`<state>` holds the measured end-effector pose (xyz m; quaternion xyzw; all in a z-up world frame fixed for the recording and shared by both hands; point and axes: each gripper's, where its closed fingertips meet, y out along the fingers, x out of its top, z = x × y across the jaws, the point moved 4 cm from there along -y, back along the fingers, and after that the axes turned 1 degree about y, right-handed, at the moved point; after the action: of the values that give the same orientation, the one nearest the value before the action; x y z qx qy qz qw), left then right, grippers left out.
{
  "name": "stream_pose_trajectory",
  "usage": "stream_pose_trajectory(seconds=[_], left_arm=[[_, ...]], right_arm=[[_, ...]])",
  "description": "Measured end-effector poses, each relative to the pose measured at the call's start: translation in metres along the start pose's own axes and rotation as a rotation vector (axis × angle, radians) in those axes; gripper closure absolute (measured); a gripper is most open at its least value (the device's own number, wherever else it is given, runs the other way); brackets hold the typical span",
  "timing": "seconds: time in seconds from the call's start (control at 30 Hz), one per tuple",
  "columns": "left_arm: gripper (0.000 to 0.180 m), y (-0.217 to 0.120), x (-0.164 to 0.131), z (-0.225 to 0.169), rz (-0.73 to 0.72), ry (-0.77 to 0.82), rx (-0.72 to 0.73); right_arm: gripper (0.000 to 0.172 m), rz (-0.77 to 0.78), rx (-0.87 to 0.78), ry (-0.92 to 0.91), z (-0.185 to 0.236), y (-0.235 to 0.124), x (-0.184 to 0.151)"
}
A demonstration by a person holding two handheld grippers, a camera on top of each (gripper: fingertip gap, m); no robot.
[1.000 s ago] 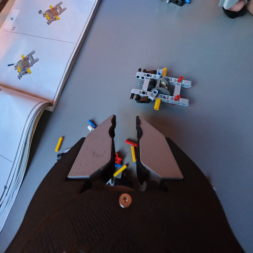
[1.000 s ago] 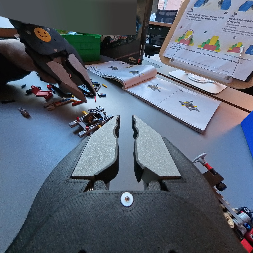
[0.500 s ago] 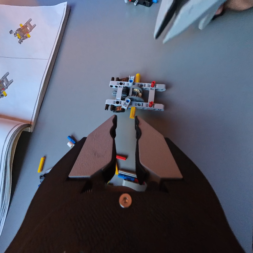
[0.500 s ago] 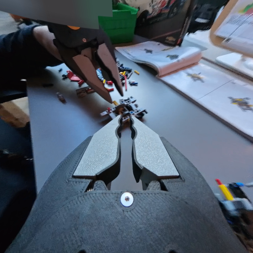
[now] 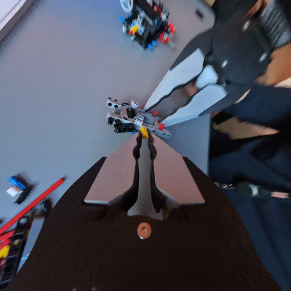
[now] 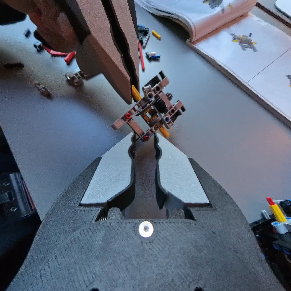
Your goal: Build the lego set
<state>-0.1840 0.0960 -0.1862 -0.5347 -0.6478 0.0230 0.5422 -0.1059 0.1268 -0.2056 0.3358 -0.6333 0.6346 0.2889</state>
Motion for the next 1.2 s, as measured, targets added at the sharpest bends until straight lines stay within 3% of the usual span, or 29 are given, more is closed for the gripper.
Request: stream_pose_trajectory(seconds=[0.13,0.27,0.37,0.43,0.53,0.63,0.67,0.77,0.9,1.03,1.2], left_arm=[[0.174,-0.012,0.025,-0.006,-0.069,-0.174,-0.081],[0.18,-0.021,0.051,-0.021,-0.128,-0.18,-0.087],[0.162,-0.031,0.07,-0.036,-0.2,-0.148,-0.086],[0.156,-0.042,0.074,-0.033,-0.235,-0.033,0.047],[0.155,-0.059,0.071,-0.029,-0.194,0.365,0.371],[0.141,-0.058,0.063,-0.035,-0.048,0.71,0.578],[0.14,-0.053,0.058,-0.037,0.019,0.777,0.582],[0.139,-0.035,0.043,-0.052,0.122,0.768,0.386],[0.14,-0.028,0.03,-0.061,0.091,0.649,0.106],[0.155,-0.031,0.021,-0.069,0.021,0.581,-0.09],[0.16,-0.031,0.01,-0.062,0.01,0.479,-0.142]], right_arm=[[0.154,-0.069,0.069,0.129,-0.008,-0.012,0.014],[0.156,-0.197,0.416,0.499,-0.011,-0.025,0.021],[0.157,-0.262,0.642,0.685,-0.013,-0.036,0.017],[0.158,-0.281,0.744,0.763,-0.012,-0.042,0.014],[0.158,-0.282,0.922,0.854,-0.004,-0.052,0.013],[0.157,-0.225,1.006,0.853,0.006,-0.053,0.013],[0.157,-0.205,1.008,0.838,0.009,-0.051,0.013],[0.157,-0.167,1.039,0.796,0.017,-0.05,0.017],[0.157,-0.126,1.06,0.708,0.027,-0.051,0.019],[0.157,-0.078,1.071,0.631,0.034,-0.05,0.017],[0.157,-0.04,1.098,0.636,0.034,-0.045,0.015]])
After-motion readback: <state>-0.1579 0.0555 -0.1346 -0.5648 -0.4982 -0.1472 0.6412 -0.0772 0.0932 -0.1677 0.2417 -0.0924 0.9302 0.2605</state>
